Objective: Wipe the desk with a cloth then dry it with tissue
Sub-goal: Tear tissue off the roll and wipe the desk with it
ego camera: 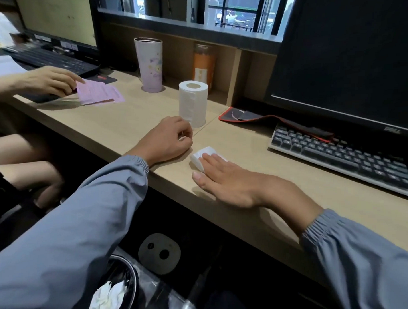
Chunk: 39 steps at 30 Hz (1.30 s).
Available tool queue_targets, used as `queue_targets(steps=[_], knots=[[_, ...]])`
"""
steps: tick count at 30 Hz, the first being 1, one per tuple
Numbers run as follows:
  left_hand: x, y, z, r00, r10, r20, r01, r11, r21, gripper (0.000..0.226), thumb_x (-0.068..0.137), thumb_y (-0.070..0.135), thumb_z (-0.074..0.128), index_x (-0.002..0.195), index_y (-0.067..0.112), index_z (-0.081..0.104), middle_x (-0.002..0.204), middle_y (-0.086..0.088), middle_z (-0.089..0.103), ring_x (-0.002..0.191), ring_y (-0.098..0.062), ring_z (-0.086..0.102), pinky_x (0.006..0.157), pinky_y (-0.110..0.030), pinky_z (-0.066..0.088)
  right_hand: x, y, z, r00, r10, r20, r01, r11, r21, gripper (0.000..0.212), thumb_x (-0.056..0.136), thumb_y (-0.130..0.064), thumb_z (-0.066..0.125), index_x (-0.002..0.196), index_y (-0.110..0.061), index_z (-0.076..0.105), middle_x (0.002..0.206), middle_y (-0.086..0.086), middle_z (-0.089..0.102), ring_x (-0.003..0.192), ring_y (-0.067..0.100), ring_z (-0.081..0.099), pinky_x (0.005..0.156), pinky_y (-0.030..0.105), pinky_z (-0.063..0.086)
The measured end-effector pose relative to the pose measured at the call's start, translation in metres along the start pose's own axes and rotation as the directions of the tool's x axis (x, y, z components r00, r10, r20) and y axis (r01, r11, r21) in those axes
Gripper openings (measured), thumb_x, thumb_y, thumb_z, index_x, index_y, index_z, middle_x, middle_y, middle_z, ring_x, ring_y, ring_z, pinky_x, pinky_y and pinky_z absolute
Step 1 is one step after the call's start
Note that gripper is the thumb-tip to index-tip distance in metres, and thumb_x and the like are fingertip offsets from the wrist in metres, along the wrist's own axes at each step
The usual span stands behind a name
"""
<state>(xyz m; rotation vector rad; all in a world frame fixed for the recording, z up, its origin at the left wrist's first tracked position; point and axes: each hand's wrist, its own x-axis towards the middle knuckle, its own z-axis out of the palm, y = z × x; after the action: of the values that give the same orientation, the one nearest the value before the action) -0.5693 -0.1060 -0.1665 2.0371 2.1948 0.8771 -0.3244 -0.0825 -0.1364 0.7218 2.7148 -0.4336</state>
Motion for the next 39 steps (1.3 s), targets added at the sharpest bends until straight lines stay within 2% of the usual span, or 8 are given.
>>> queue_targets(steps=[4, 8, 16, 22, 26, 32, 35, 39], knots=[[-0.001, -0.002, 0.002, 1.000, 0.017, -0.010, -0.017, 1.000, 0.007, 0.025, 0.082, 0.045, 0.050, 0.089, 0.028, 0.065, 0.096, 0.008, 0.059, 0.096, -0.019, 0.055, 0.092, -0.044, 0.051, 0.025, 0.003, -0.010, 0.996, 0.066, -0.056, -0.066, 0.998, 0.013, 0.082, 0.102, -0.069, 0.007, 0.164, -0.018, -0.011, 0.171, 0.000, -0.018, 0.156, 0.013, -0.020, 0.127, 0.039, -0.006], [0.000, -0.006, 0.005, 0.999, 0.033, -0.018, -0.033, 0.999, 0.016, 0.022, 0.086, 0.047, 0.053, 0.090, 0.029, 0.064, 0.095, 0.009, 0.059, 0.096, -0.020, 0.054, 0.093, -0.045, 0.050, 0.012, 0.004, 0.002, 0.997, 0.036, -0.061, -0.036, 0.999, 0.007, 0.084, 0.102, -0.069, 0.010, 0.163, -0.017, -0.013, 0.170, -0.002, -0.021, 0.155, 0.012, -0.022, 0.127, 0.036, -0.009], [0.000, -0.002, 0.004, 1.000, 0.026, -0.017, -0.025, 0.999, 0.021, 0.036, 0.086, 0.059, 0.052, 0.094, 0.026, 0.065, 0.098, 0.010, 0.056, 0.098, -0.019, 0.052, 0.091, -0.040, 0.050, 0.048, 0.024, -0.019, 0.992, 0.089, -0.085, -0.087, 0.996, 0.024, 0.081, 0.102, -0.068, 0.006, 0.164, -0.017, -0.008, 0.172, 0.002, -0.015, 0.156, 0.015, -0.018, 0.127, 0.037, -0.007], [0.002, -0.005, 0.007, 0.999, 0.031, -0.033, -0.030, 0.999, 0.021, 0.020, 0.092, 0.045, 0.062, 0.096, 0.026, 0.065, 0.101, 0.009, 0.057, 0.102, -0.018, 0.051, 0.093, -0.040, 0.050, 0.051, 0.037, -0.017, 0.995, 0.070, -0.067, -0.069, 0.998, 0.008, 0.081, 0.101, -0.070, 0.004, 0.164, -0.022, -0.010, 0.172, -0.002, -0.015, 0.156, 0.013, -0.018, 0.127, 0.038, -0.006], [0.002, -0.004, 0.007, 0.999, 0.028, -0.026, -0.027, 0.999, 0.026, 0.017, 0.093, 0.042, 0.064, 0.095, 0.025, 0.065, 0.100, 0.009, 0.057, 0.101, -0.018, 0.051, 0.093, -0.041, 0.050, 0.079, 0.050, -0.031, 0.981, 0.155, -0.115, -0.150, 0.987, 0.052, 0.082, 0.102, -0.069, 0.006, 0.165, -0.018, -0.002, 0.173, 0.002, -0.005, 0.159, 0.019, -0.009, 0.128, 0.045, 0.000], [0.002, -0.004, 0.007, 0.999, 0.025, -0.025, -0.025, 0.999, 0.023, 0.022, 0.092, 0.048, 0.060, 0.095, 0.027, 0.065, 0.100, 0.012, 0.056, 0.102, -0.017, 0.051, 0.093, -0.040, 0.050, 0.076, 0.053, -0.027, 0.981, 0.160, -0.110, -0.156, 0.987, 0.039, 0.087, 0.100, -0.073, 0.008, 0.165, -0.017, -0.005, 0.173, 0.003, -0.010, 0.158, 0.021, -0.012, 0.128, 0.044, -0.001], [0.004, -0.007, 0.008, 0.999, 0.026, -0.020, -0.026, 0.999, 0.019, 0.027, 0.089, 0.053, 0.056, 0.093, 0.028, 0.064, 0.101, 0.011, 0.058, 0.102, -0.017, 0.051, 0.093, -0.041, 0.051, 0.083, 0.063, -0.028, 0.984, 0.136, -0.117, -0.134, 0.991, 0.028, 0.086, 0.099, -0.073, 0.005, 0.165, -0.019, 0.004, 0.173, 0.005, 0.002, 0.159, 0.022, -0.002, 0.127, 0.048, 0.007], [0.004, -0.008, 0.008, 0.999, 0.025, -0.020, -0.025, 1.000, 0.018, 0.026, 0.088, 0.054, 0.055, 0.093, 0.029, 0.063, 0.102, 0.012, 0.058, 0.103, -0.016, 0.051, 0.094, -0.041, 0.050, 0.099, 0.072, -0.043, 0.965, 0.220, -0.140, -0.215, 0.975, 0.053, 0.084, 0.101, -0.070, 0.008, 0.165, -0.016, -0.001, 0.173, 0.004, -0.004, 0.159, 0.022, -0.007, 0.127, 0.049, 0.004]])
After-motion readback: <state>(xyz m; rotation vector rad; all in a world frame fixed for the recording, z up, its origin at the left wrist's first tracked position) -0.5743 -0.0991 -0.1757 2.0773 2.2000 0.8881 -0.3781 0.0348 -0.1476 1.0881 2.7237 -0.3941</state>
